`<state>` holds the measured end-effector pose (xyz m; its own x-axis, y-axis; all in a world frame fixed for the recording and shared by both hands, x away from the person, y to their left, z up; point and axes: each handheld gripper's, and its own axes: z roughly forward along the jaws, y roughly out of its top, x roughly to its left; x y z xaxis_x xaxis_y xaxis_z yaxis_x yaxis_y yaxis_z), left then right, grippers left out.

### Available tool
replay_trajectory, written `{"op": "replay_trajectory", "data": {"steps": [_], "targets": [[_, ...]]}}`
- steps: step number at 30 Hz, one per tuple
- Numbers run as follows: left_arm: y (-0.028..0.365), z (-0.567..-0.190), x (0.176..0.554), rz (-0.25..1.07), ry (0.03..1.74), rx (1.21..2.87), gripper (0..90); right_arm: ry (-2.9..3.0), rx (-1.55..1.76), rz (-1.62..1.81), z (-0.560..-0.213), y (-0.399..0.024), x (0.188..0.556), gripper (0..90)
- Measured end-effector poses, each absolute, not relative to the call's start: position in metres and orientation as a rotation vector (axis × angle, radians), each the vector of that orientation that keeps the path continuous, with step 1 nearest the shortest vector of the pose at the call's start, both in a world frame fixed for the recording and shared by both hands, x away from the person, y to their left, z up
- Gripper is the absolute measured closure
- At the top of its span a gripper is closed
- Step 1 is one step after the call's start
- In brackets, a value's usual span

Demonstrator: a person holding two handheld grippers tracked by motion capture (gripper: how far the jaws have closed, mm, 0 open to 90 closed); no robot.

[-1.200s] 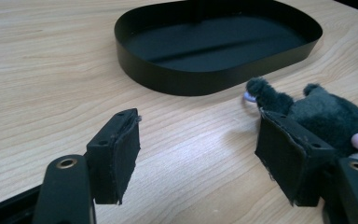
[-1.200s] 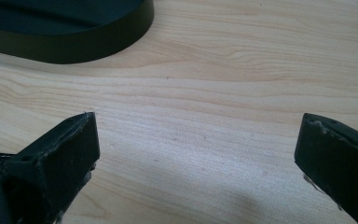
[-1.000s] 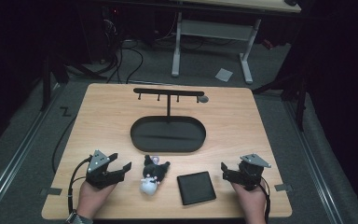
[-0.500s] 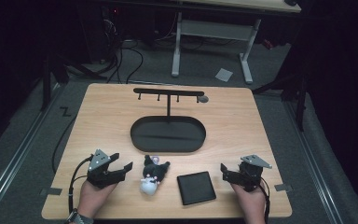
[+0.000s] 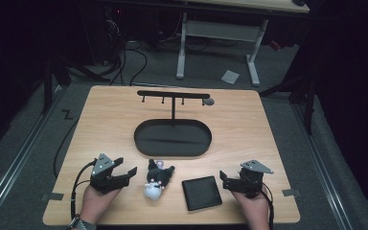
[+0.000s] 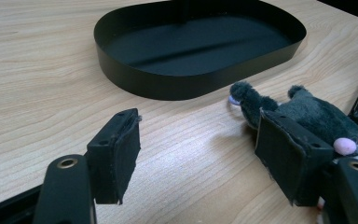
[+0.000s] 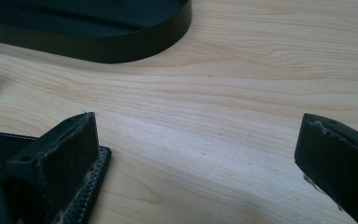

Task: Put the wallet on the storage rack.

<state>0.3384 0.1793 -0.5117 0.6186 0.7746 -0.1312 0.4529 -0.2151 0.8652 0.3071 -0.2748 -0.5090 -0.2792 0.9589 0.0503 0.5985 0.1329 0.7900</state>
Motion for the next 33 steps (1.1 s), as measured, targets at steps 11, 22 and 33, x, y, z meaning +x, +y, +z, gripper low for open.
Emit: {"op": "replay_trajectory", "data": {"steps": [11, 22, 33], "targets": [[0.18, -0.512, 0.338, 0.418, 0.984, 1.862, 30.7, 2.019, 1.44, 1.054, -0.504, -0.249, 0.29, 0.0], [0.179, -0.512, 0.338, 0.417, 0.982, 1.862, 30.8, 2.206, 1.304, 1.076, -0.512, -0.202, 0.263, 1.7], [0.178, -0.513, 0.339, 0.417, 0.982, 1.867, 30.8, 2.241, 1.127, 1.159, -0.512, -0.189, 0.247, 67.5]]}}
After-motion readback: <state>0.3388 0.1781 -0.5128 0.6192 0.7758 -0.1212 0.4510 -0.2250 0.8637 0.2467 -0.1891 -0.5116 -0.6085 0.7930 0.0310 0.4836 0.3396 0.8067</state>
